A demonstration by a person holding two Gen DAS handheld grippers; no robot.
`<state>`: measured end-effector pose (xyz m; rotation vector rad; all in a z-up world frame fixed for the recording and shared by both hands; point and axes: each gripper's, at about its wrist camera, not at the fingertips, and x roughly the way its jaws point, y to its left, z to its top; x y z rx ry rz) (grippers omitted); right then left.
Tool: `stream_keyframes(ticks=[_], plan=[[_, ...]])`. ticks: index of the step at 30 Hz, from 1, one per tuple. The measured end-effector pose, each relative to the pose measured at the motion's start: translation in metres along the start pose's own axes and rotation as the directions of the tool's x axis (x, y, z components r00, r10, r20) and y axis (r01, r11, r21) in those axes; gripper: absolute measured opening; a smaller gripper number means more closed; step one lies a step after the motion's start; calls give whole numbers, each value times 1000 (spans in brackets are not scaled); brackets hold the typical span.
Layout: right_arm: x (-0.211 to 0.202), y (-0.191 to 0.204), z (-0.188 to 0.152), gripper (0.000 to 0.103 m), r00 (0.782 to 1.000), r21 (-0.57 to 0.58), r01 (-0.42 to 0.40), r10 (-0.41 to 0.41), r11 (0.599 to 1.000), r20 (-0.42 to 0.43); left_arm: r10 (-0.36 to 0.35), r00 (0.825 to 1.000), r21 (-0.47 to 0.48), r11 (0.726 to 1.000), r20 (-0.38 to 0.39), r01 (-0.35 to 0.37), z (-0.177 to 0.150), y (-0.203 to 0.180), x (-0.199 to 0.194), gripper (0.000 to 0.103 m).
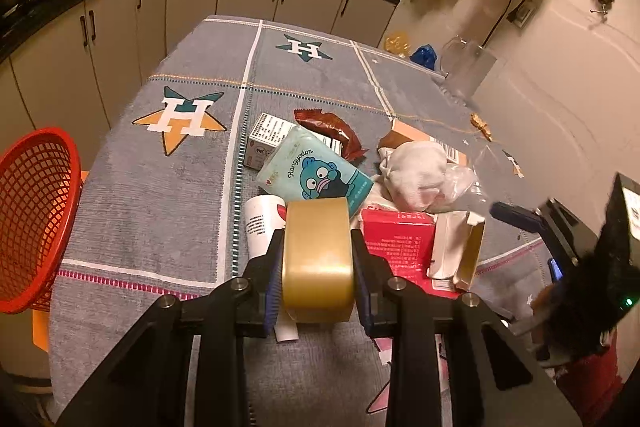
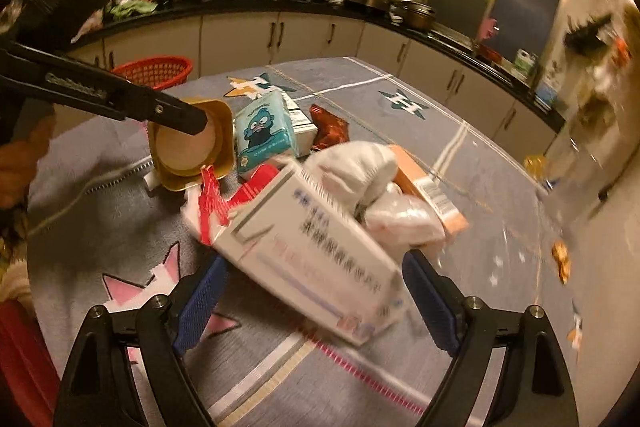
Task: Collect trash
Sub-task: 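Grasp the tan tape roll with the left tool while the right tool grasps the white medicine box, then carry the tape roll with the left tool while the right tool carries the box to the red basket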
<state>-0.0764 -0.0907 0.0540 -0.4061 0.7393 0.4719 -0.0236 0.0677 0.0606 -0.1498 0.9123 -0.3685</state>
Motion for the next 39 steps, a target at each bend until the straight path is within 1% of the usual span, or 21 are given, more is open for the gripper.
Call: stream_keyframes(ticks=[4,5,6,7,8,10,12,14,17,20,23,28,35,39], plan=[[18,-6,5,90,999,-25,-31,29,999,-43,-11,1000,1,1000,11,11,1,0,-2,29],[22,-6,5,86,998,-31,-37,35,999,-53,-13,1000,2,1000,13,13,1,1,-3,29],[23,-6,5,73,999,-43,-13,11,999,-49,-12,1000,2,1000,16,12,0,1,-3,29],[24,-7,5,62,999,-44,-9,7,999,-53,-14,1000,1,1000,17,14,0,2,-3,29],[24,-7,5,58,998,-35,-27,24,999,-65,-18,1000,1,1000,18,18,0,2,-4,29],[20,-14,3,55,997,16,-66,66,998,-48,-18,1000,4,1000,25,18,0,1,-5,29],[16,-18,-1,52,997,44,-73,74,996,-37,-19,999,8,1000,33,19,0,1,-8,29],[12,-22,-3,51,996,87,-85,88,993,-30,-22,999,13,1000,42,21,0,-2,-11,29],[-1,-30,-5,51,995,167,-100,100,981,8,-29,998,18,999,59,27,0,-4,-18,29],[-14,-33,-3,51,993,211,-110,101,971,54,-32,997,18,999,69,31,0,-6,-23,29],[-23,-35,-3,51,992,245,-119,105,962,66,-32,997,20,999,72,30,1,-8,-25,29],[-30,-44,-10,51,984,322,-173,149,931,99,-34,996,20,999,81,33,0,-11,-30,29],[-40,-41,-5,51,972,366,-225,184,903,143,-28,995,19,999,95,27,1,-11,-36,29],[-39,-34,5,51,962,374,-269,225,888,157,-15,994,10,1000,110,14,2,-7,-42,29]])
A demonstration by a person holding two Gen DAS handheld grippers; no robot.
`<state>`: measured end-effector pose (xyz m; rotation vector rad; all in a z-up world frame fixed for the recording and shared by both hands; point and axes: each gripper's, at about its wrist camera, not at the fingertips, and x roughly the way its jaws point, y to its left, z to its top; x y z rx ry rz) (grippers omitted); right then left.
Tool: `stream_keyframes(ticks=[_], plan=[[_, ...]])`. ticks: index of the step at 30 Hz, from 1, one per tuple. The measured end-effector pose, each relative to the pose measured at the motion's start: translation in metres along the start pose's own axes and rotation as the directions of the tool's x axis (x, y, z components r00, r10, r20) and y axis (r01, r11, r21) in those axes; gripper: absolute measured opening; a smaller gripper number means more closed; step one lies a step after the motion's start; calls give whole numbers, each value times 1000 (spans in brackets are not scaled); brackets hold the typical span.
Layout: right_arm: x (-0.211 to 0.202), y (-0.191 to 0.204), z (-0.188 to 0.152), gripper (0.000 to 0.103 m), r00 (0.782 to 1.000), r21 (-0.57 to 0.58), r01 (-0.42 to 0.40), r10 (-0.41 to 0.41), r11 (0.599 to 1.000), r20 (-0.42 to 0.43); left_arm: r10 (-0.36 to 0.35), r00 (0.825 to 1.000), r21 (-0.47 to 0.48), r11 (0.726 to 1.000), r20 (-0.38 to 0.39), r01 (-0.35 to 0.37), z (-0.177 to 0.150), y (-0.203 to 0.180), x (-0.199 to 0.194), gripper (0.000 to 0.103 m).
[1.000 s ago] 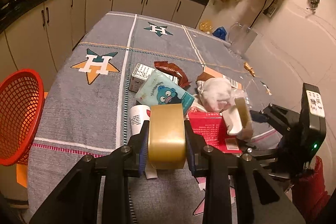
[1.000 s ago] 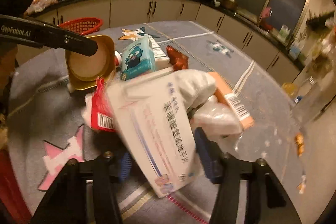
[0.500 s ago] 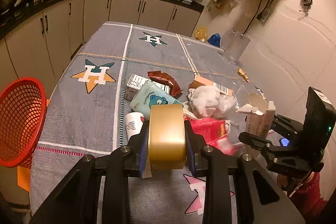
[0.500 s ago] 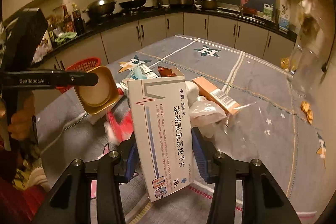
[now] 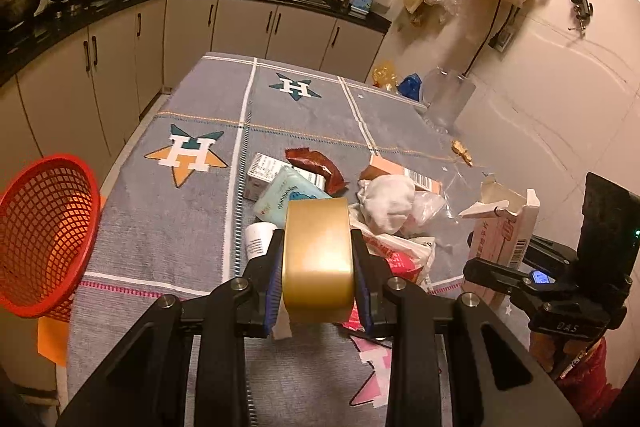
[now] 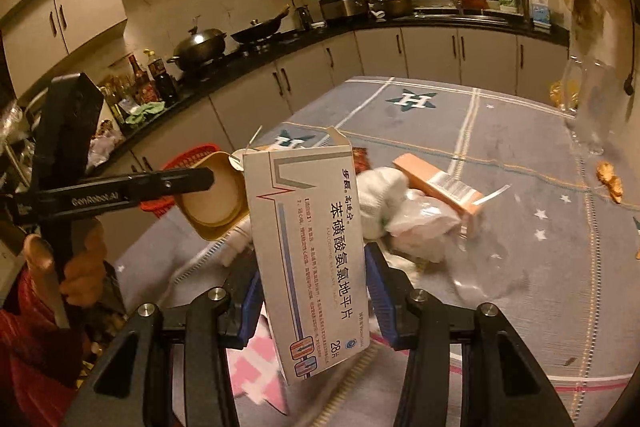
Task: Collect trash
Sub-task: 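Carry the tape roll with the left tool while the right tool carries the box to the red basket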
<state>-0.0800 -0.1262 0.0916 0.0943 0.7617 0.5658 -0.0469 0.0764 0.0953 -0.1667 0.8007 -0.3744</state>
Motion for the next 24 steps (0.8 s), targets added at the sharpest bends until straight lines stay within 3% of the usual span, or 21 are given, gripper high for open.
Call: stream_keyframes(ticks=[8,15,24], plan=[[30,33,20,51,996,28,-83,84,996,-38,55,997,-49,997,57,-52,6,29,-26,29],[56,73,41,51,989,-14,-137,136,990,-58,126,987,-122,986,98,-113,7,72,-51,29],[94,119,61,51,975,-50,-205,199,978,-99,228,965,-211,957,130,-198,1,126,-77,29]])
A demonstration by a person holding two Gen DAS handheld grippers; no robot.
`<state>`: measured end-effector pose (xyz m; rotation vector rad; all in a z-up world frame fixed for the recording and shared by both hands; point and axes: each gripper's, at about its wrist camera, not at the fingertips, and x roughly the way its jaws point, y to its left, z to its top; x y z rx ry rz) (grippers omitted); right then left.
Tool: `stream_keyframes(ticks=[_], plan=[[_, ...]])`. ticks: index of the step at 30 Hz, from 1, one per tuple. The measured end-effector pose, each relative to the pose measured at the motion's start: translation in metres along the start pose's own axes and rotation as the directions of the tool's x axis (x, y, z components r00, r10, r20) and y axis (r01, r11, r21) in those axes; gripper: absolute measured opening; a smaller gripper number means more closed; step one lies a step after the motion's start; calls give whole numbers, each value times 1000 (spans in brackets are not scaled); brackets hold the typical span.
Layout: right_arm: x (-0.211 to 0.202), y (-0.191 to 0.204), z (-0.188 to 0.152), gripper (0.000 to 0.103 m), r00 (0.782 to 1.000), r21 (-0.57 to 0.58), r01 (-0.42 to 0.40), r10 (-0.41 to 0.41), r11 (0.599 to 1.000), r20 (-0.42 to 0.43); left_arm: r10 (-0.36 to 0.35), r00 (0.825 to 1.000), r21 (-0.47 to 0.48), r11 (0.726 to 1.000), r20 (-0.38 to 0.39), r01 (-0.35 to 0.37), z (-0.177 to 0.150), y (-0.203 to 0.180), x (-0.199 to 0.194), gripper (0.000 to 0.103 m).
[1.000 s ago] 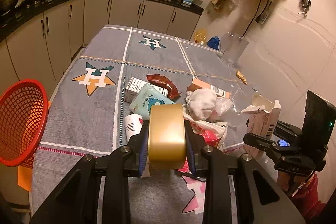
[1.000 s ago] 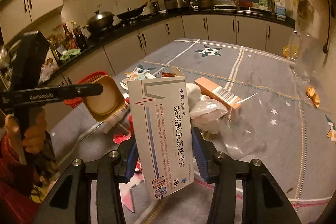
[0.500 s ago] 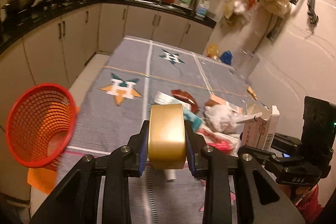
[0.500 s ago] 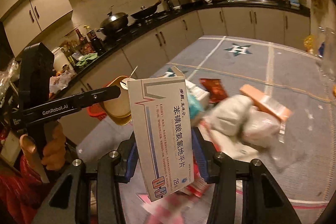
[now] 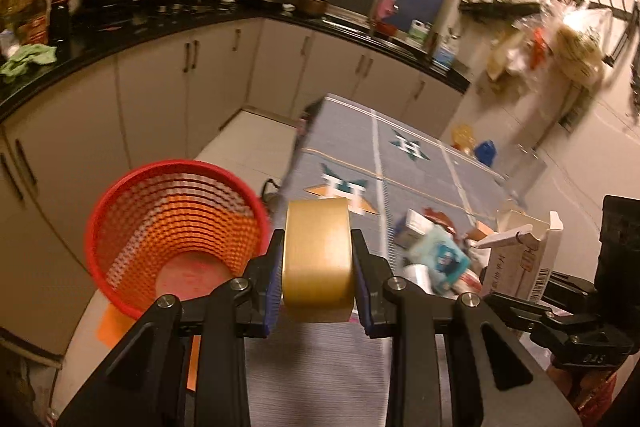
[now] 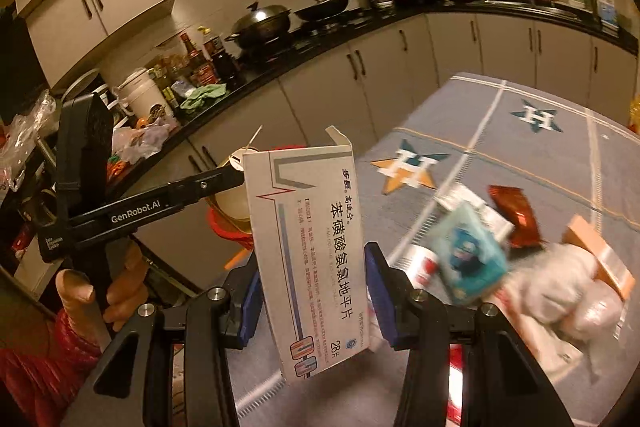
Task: Collect trash
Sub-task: 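Carry the tape roll with the left tool while the right tool carries the box to the red basket, then open the left tool over the basket while the right tool drops the medicine box in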
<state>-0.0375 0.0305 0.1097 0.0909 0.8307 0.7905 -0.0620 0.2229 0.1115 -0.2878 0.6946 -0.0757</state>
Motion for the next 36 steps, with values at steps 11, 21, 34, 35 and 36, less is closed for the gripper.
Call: stream_keyframes(ticks=[11,21,34,35,36], plan=[[82,22,43,51,994,43,-72,75,997,-85,122,992,-64,990,-11,-122,2,71,11,29],[158,35,76,53,985,73,-85,95,994,-143,198,979,-97,975,-40,-201,-3,106,30,29],[216,29,77,53,975,120,-65,89,991,-203,212,974,-122,968,-77,-220,-8,126,47,29],[217,28,77,53,975,121,-65,89,991,-203,212,974,-123,967,-79,-221,-9,127,48,29],[219,27,78,53,975,124,-64,89,990,-203,213,974,-124,967,-79,-222,-9,127,49,29]])
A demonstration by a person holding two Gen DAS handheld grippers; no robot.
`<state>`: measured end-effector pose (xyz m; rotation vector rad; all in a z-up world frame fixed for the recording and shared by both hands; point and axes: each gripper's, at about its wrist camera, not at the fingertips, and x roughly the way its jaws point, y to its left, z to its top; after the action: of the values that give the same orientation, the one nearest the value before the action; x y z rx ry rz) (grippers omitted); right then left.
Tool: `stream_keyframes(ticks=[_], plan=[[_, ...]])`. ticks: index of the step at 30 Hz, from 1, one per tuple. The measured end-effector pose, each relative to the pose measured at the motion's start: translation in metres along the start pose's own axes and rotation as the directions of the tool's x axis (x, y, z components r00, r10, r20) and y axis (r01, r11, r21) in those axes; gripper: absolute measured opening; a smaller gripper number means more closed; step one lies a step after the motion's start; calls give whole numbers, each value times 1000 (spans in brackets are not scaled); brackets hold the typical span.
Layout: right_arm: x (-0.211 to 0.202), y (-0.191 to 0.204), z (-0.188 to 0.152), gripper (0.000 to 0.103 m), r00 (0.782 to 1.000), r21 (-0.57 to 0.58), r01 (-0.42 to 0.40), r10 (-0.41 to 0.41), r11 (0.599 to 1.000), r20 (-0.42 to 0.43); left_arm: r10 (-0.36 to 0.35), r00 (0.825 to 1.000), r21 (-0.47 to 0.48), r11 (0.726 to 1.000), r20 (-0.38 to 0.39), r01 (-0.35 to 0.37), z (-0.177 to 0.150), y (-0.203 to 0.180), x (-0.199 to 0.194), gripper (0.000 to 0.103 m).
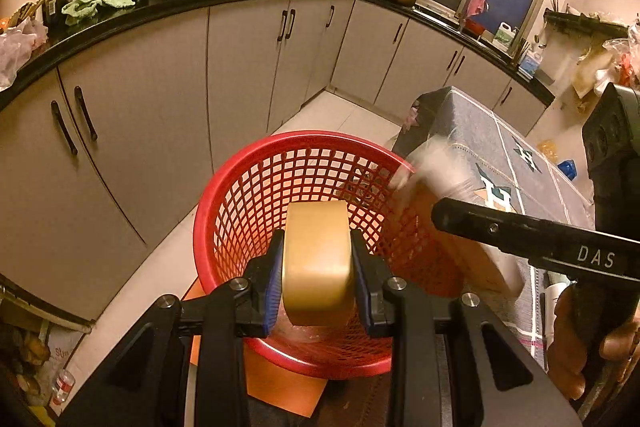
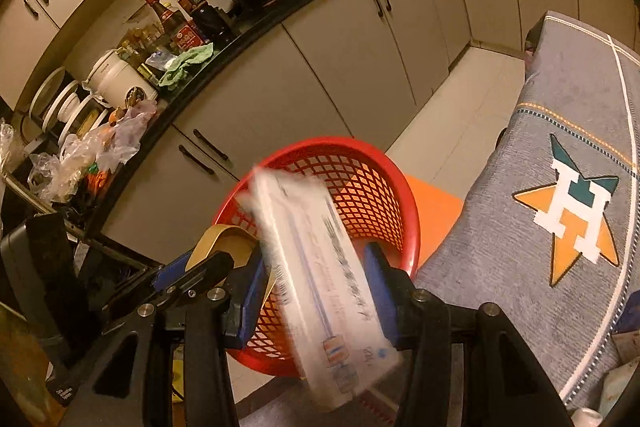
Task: Collect trash
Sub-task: 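Open the left tool over the basket while the right tool drops the medicine box in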
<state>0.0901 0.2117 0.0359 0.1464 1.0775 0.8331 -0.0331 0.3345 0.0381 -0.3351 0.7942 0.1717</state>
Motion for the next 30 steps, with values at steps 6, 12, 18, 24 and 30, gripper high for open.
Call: stream_keyframes(ticks=[6,12,18,24,30], plan=[[1,-6,-1,53,1000,23,-17,17,1000,2,4,1000,-2,1000,-2,-4,0,-2,1,37],[-19,-9,-4,55,999,31,-33,32,999,35,-1,1000,-11,1000,15,2,2,-2,-3,48],[-47,-13,-15,60,997,36,-32,29,999,78,7,1000,-4,1000,28,-7,-1,-11,-12,54],[-78,-23,-36,68,993,51,-18,12,999,119,66,995,40,997,78,-69,-8,-30,-30,62],[-102,-36,-66,68,990,80,-13,1,997,139,107,989,76,991,104,-115,-23,-52,-44,66]])
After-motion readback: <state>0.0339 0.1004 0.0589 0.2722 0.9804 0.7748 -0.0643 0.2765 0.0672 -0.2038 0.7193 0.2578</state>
